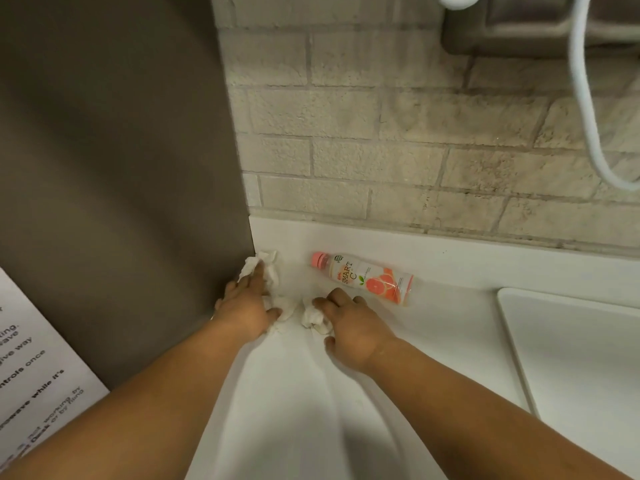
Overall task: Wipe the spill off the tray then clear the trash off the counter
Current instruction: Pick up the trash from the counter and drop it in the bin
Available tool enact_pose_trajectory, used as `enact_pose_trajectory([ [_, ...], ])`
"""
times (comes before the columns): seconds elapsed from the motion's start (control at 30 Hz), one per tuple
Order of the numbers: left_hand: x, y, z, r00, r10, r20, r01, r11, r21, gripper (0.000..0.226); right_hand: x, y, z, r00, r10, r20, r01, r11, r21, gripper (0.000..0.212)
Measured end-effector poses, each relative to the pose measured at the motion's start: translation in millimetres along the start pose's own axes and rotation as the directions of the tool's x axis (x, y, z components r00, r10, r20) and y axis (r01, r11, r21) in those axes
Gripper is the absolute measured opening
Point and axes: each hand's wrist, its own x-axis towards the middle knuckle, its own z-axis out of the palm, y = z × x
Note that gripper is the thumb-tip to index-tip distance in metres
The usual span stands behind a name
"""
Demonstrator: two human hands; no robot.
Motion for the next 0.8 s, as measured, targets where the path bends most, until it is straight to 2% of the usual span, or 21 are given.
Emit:
enact_pose_trajectory([
  [0.17, -9, -4, -2, 0.982, 0.102, -0.156, -0.086, 0.991, 0.105, 0.075, -14, 0, -1, 1.0, 0.013, -0.023, -0.012, 1.0, 0.01, 0.06],
  [0.3, -2, -7, 1, 0.989, 0.137, -0.047, -0.139, 0.989, -0.047, 0.066, -19, 0, 2, 1.0, -0.012, -0.012, 0.012, 1.0, -0.011, 0.055],
  [0.37, 1, -8, 2, 0.994, 0.105, -0.03, -0.108, 0.985, -0.135, 0.072, -22, 0, 4, 1.0, -0.024, -0.014, 0.024, 1.0, -0.006, 0.049],
  [0.43, 1, -6, 3, 0.991, 0.131, -0.03, -0.133, 0.99, -0.057, 0.078, -25, 0, 5, 0.999, -0.021, -0.034, 0.021, 1.0, 0.013, 0.043],
  [0.5, -2, -5, 9, 0.981, 0.19, -0.045, -0.191, 0.982, -0.017, 0.071, -28, 0, 5, 0.998, -0.022, -0.051, 0.023, 1.0, 0.018, 0.04],
  [0.57, -6, -4, 10, 0.972, 0.218, -0.09, -0.222, 0.974, -0.04, 0.056, -32, -1, 4, 0.998, -0.016, -0.058, 0.018, 0.999, 0.029, 0.038],
  [0.67, -10, -3, 7, 0.955, 0.245, -0.166, -0.239, 0.969, 0.056, 0.031, -40, -1, 3, 0.998, 0.009, -0.066, -0.006, 0.999, 0.053, 0.036],
  [0.8, -9, -2, 4, 0.945, 0.315, -0.09, -0.304, 0.946, 0.115, 0.03, -50, -1, 3, 0.999, 0.048, -0.019, -0.047, 0.998, 0.051, 0.051],
])
